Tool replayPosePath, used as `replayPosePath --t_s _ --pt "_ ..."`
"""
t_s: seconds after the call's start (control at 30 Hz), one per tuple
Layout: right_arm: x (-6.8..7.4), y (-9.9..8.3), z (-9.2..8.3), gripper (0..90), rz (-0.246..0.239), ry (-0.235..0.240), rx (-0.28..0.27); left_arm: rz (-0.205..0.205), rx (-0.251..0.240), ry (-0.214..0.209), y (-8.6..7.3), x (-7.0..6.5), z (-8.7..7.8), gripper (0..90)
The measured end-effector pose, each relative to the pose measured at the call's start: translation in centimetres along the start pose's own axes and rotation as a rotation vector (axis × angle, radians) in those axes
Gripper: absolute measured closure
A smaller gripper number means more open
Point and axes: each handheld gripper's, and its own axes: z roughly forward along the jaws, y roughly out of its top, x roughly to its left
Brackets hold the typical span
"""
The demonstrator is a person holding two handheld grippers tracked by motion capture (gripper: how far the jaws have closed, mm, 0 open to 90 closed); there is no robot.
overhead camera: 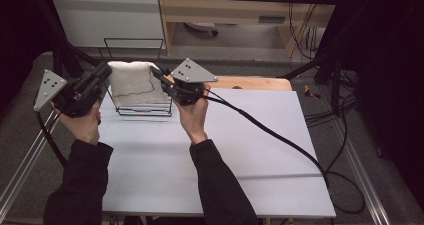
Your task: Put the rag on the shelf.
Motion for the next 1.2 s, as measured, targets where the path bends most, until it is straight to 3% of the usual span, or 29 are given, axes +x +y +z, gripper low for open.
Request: replayPosePath --t_s 0.5,1.07,1.2 --pt "0.0 2.2 2.0 82.1 -0.015 -0.024 -0.026 -0.013 -0.046 0.007 1.8 1.6 0.9 84.0" --pt "-0.5 3.6 3.8 82.1 -0.005 -0.038 -0.066 0.024 -0.068 0.023 4.0 2.7 1.7 84.1" --pt "-0.6 4.2 4.1 82.1 -0.019 -0.045 -0.068 0.013 -0.078 0.024 4.3 3.0 1.9 84.0"
